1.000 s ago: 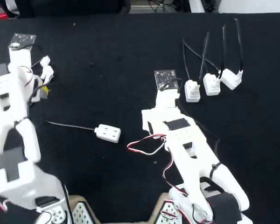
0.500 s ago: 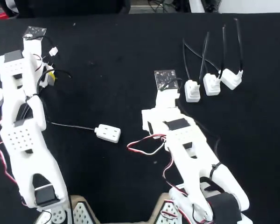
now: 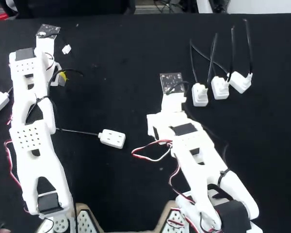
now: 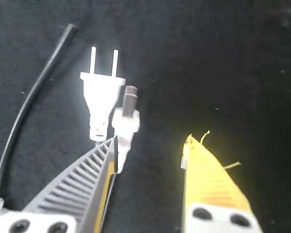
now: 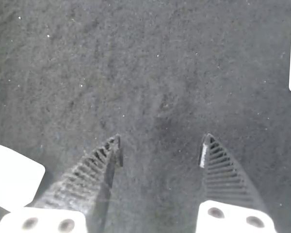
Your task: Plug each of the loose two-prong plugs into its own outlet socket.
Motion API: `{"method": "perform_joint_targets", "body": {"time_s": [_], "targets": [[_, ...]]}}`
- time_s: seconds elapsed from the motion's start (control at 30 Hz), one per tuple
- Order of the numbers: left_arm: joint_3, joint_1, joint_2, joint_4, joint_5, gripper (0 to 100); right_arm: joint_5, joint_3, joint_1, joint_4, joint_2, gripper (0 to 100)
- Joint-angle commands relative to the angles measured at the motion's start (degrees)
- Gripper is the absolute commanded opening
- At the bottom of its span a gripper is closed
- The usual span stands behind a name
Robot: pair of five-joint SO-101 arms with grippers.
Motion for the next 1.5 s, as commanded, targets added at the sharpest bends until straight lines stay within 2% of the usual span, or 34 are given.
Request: {"method": "perform_joint_targets", "body": {"time_s": [0.0,0.33,0.4,0.5,0.57,0.67,0.77,1.03,1.17,1.3,1.47], "targets": [[-3.6,-0.9,1.2,-2.5,0.1,22,-0.5,-3.6,-0.8,0.2,-2.3,25.0],[-3.1,-2.2,2.5,-4.6,0.2,22,-0.5,-3.6,-0.8,0.2,-2.3,25.0],[-3.6,-2.2,2.2,-3.1,0.2,17,-0.5,-3.6,-0.8,0.2,-2.3,25.0],[-3.6,-2.2,2.0,-2.5,0.2,2,-0.5,-3.6,-0.8,0.2,-2.3,25.0],[-3.6,-2.6,2.5,-2.5,0.1,6,-0.5,-3.6,-0.8,0.2,-2.3,25.0],[-3.1,-2.8,2.3,-1.9,0.2,3,-0.5,-3.6,-0.8,0.2,-2.3,25.0],[-5.8,-2.3,1.4,2.9,0.2,3,-0.5,-3.6,-0.8,0.2,-2.3,25.0],[-20.6,-1.3,0.3,23.6,0.3,3,-0.5,-3.6,-0.8,0.2,-2.3,25.0],[-21.7,-2.5,-0.6,24.5,7.5,3,-0.5,-3.6,-0.8,0.2,-2.3,25.0],[-15.1,-2.9,-5.1,24.6,10.6,3,-0.5,-3.6,-0.8,0.2,-2.3,25.0],[6.0,0.1,-20.1,24.4,11.7,3,-0.5,-3.6,-0.8,0.2,-2.3,25.0]]}}
